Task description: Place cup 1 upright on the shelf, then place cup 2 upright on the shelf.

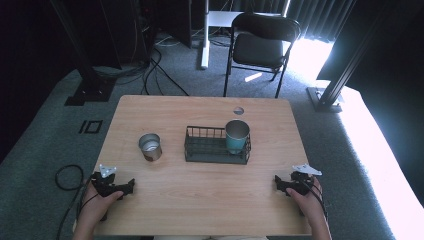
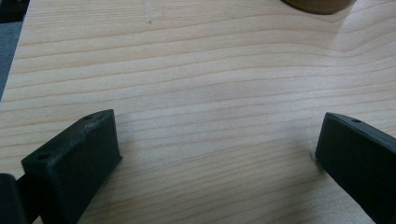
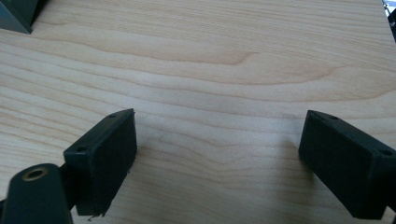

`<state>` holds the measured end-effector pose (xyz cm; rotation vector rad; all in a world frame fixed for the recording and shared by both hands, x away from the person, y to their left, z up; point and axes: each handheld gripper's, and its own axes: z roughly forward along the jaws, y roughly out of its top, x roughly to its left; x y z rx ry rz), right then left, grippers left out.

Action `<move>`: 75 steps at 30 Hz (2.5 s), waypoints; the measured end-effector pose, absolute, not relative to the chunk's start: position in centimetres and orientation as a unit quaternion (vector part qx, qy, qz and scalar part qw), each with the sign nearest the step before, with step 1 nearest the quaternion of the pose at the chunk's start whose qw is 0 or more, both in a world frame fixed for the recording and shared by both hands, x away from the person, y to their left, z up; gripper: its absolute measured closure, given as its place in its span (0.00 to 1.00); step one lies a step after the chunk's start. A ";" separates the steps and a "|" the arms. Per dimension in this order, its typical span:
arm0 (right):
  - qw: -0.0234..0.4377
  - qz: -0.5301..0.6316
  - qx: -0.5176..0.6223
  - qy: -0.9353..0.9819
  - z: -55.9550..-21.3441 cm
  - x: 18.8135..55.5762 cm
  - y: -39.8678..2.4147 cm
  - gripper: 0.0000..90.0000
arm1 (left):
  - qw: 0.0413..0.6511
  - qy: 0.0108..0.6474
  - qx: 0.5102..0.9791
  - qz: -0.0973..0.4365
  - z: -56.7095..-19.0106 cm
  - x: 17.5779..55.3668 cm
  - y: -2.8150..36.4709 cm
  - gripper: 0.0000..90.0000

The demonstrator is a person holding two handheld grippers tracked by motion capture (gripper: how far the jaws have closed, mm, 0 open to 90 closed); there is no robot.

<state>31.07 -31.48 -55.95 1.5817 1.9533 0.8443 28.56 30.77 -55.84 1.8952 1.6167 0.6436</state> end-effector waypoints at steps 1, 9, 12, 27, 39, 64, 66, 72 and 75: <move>0.243 0.309 0.579 0.715 -55.9 31.1 -31.5 0.12 | 0.282 0.604 0.706 0.240 -55.8 28.6 30.8 0.00; 0.242 0.309 0.579 0.715 -55.9 31.1 -31.5 0.12 | 0.284 0.587 0.721 0.235 -55.8 27.8 31.4 0.01; 0.242 0.309 0.579 0.715 -55.9 31.1 -31.5 0.12 | 0.289 0.571 0.733 0.232 -55.8 27.5 31.6 0.01; 0.242 0.310 0.576 0.717 -55.9 31.1 -31.5 0.12 | 0.321 0.531 0.751 0.227 -54.5 28.0 30.9 0.01; 0.241 0.311 0.573 0.719 -55.9 31.1 -31.4 0.12 | 0.342 0.516 0.753 0.224 -53.1 29.6 29.9 0.01; 0.241 0.311 0.573 0.719 -55.9 31.1 -31.4 0.12 | 0.421 0.460 0.742 0.247 -49.8 33.3 27.2 0.01; 0.241 0.311 0.573 0.719 -55.9 31.1 -31.4 0.12 | 0.420 0.462 0.740 0.248 -49.7 33.6 27.1 0.01; 0.241 0.311 0.573 0.719 -55.9 31.1 -31.4 0.12 | 0.425 0.459 0.738 0.251 -49.9 34.6 26.9 0.01; 0.241 0.311 0.573 0.719 -55.9 31.1 -31.4 0.12 | 0.428 0.458 0.739 0.249 -50.2 35.2 26.8 0.01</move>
